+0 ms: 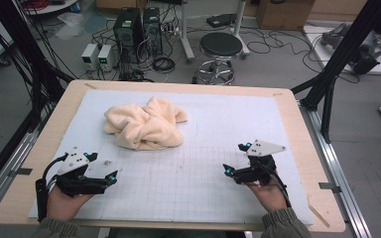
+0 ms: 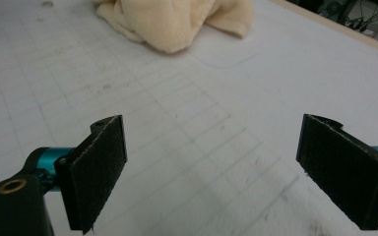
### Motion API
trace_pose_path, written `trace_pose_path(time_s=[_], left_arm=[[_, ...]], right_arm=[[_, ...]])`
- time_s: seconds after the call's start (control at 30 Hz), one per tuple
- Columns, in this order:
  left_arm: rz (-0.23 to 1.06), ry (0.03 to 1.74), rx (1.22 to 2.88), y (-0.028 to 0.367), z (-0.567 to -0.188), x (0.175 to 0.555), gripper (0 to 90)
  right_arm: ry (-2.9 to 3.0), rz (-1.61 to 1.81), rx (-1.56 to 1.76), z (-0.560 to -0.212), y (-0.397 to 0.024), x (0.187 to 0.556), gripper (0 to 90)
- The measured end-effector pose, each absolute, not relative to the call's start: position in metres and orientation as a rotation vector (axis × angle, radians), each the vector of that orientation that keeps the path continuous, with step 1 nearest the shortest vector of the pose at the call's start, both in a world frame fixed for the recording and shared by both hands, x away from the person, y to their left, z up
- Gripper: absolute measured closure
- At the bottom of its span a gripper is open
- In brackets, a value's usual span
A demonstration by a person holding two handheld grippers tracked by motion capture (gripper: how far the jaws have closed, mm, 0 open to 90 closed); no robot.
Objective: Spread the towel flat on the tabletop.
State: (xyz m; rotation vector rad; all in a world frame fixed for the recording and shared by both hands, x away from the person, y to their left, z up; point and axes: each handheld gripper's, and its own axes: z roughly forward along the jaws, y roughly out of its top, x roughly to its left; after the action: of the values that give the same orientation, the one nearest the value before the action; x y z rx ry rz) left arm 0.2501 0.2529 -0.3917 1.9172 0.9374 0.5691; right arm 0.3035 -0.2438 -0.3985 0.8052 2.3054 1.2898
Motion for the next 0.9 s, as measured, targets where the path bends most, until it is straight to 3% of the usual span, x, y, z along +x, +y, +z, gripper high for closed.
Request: trace_pose_path(time_s=[0.47,0.7,0.9], left_arm=[[0.53,0.954,1.864,0.252,-0.366,0.296,10.2],[0.553,0.942,1.883,0.245,-0.363,0.318,16.3],[0.522,0.98,1.913,0.245,-0.379,0.343,21.6]], right_arm=[[2.294,1.323,0.698,-0.355,-0.181,0.362,11.1],[2.319,1.34,0.673,-0.349,-0.149,0.386,11.4],[2.378,1.365,0.656,-0.361,-0.114,0.406,18.6]])
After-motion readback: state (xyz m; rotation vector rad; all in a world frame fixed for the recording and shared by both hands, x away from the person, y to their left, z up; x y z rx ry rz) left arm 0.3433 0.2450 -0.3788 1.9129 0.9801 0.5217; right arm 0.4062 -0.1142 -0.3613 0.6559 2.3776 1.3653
